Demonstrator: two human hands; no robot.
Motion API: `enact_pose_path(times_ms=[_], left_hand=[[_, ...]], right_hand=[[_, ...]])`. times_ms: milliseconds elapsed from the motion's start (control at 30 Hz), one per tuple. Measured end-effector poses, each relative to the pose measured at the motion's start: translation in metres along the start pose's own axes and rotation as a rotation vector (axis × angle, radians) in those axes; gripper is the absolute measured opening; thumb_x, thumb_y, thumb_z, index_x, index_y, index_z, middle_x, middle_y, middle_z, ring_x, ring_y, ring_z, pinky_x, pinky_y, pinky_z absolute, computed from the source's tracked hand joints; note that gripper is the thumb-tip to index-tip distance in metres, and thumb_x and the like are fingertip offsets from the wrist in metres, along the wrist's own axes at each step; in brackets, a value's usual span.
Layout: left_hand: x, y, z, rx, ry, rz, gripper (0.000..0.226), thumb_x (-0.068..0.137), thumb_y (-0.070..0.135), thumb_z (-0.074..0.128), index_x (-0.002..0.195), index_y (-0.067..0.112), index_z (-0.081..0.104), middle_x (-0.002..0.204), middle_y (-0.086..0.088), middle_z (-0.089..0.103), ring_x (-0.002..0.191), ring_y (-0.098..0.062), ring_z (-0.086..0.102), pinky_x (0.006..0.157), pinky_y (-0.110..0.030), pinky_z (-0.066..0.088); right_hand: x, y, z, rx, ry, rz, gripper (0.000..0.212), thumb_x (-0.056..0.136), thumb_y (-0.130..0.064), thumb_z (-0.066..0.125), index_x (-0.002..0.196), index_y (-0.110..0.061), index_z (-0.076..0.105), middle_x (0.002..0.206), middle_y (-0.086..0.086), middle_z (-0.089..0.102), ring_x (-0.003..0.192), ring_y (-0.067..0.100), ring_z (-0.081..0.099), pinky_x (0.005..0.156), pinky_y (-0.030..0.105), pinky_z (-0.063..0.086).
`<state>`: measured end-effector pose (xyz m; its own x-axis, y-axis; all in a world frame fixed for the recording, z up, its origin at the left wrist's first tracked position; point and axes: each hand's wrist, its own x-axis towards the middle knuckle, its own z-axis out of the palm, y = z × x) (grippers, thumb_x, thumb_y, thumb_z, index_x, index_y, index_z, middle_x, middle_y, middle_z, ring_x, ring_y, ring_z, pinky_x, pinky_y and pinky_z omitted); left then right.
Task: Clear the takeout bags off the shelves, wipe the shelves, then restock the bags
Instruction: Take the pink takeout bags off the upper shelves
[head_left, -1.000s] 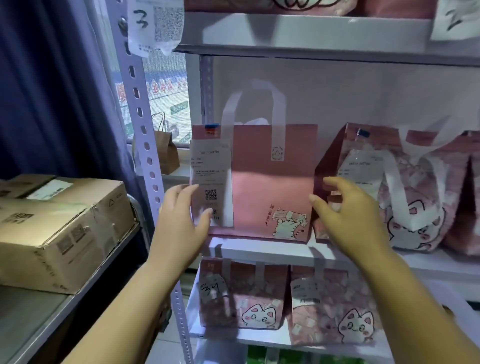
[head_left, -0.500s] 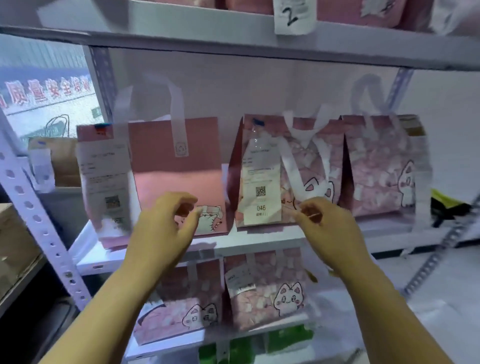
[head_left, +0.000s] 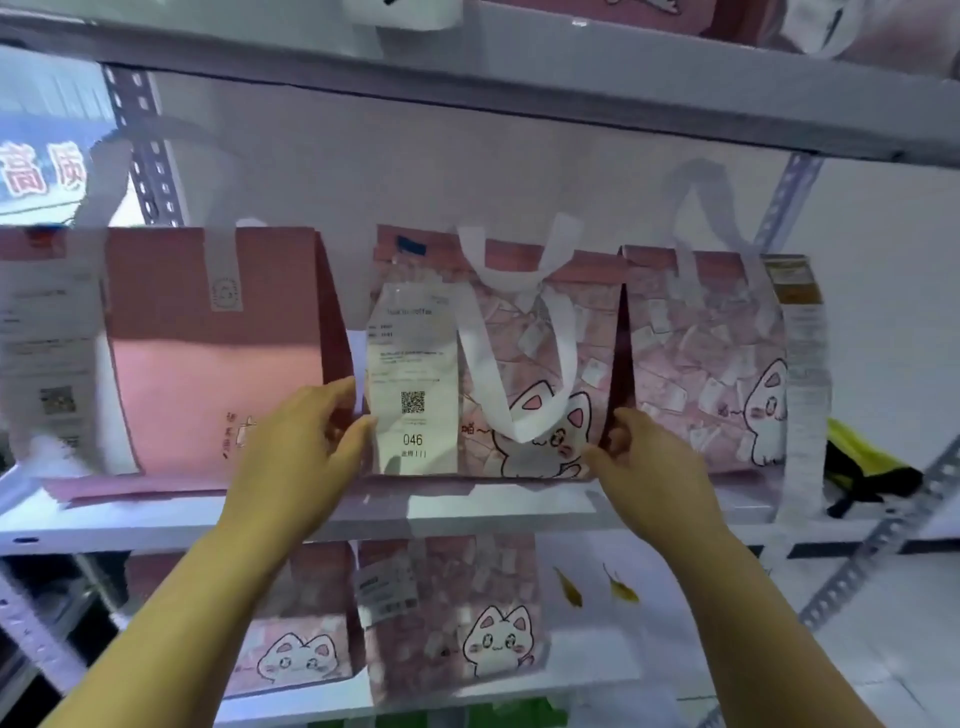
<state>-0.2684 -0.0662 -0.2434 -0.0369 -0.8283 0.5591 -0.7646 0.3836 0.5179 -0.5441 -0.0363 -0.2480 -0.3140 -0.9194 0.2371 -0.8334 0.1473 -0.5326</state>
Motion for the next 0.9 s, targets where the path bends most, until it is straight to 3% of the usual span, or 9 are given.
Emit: enact_pose_path(times_ms=[133,267,433,600,700,900], left_hand=[[0.002,0.006,0.011,-0.009,0.017,-0.091,0.015,0.088,0.017,0.059,0.102,0.014,0.065,0.083,-0.003,0.072,0.069,-0.026,0.060,0.060,-0.032,0.042],[0.003,0.006,0.016,-0.021,0.035,-0.144,0.020,0.090,0.018,0.056,0.104,0.027,0.067,0.066,0.005,0.069,0.061,-0.016,0.062,0.059,-0.023,0.043],[0.006,0.000,0.019,-0.067,0.047,-0.204,0.023,0.090,0.018,0.055,0.105,0.031,0.068,0.076,-0.001,0.073,0.070,-0.021,0.069,0.073,-0.038,0.054],[0.005,0.008,0.020,-0.040,0.045,-0.211,0.020,0.091,0.017,0.053,0.098,0.028,0.067,0.065,0.000,0.070,0.060,-0.016,0.067,0.068,-0.033,0.054],[0.005,0.012,0.020,-0.017,0.059,-0.213,0.016,0.091,0.016,0.054,0.098,0.020,0.068,0.068,-0.003,0.071,0.065,-0.019,0.066,0.062,-0.023,0.046],[0.003,0.016,0.014,0.000,0.132,-0.239,0.027,0.089,0.024,0.059,0.114,0.019,0.063,0.100,0.004,0.068,0.081,-0.020,0.060,0.074,-0.030,0.041]], right_hand=[[0.011,0.002,0.002,-0.009,-0.033,-0.050,0.030,0.087,-0.043,0.057,0.105,-0.020,0.053,0.087,-0.003,0.064,0.077,0.020,0.060,0.069,0.036,0.051],[0.019,0.006,0.003,0.018,-0.029,-0.097,0.025,0.088,-0.037,0.057,0.107,-0.020,0.053,0.087,-0.003,0.065,0.078,0.021,0.062,0.075,0.042,0.053],[0.022,0.011,0.002,0.099,-0.035,-0.152,0.021,0.088,-0.033,0.059,0.107,-0.026,0.054,0.087,-0.007,0.065,0.077,0.016,0.064,0.074,0.042,0.055],[0.026,0.013,0.001,0.099,-0.044,-0.156,0.016,0.087,-0.032,0.058,0.101,-0.025,0.055,0.084,-0.007,0.065,0.074,0.015,0.064,0.071,0.040,0.055],[0.025,0.012,-0.001,0.131,-0.067,-0.146,0.020,0.087,-0.033,0.059,0.105,-0.024,0.054,0.085,-0.006,0.066,0.075,0.016,0.065,0.073,0.041,0.055],[0.017,0.011,-0.012,0.201,-0.002,-0.127,0.032,0.087,-0.030,0.062,0.116,-0.020,0.056,0.091,-0.009,0.061,0.083,0.013,0.061,0.073,0.031,0.047]])
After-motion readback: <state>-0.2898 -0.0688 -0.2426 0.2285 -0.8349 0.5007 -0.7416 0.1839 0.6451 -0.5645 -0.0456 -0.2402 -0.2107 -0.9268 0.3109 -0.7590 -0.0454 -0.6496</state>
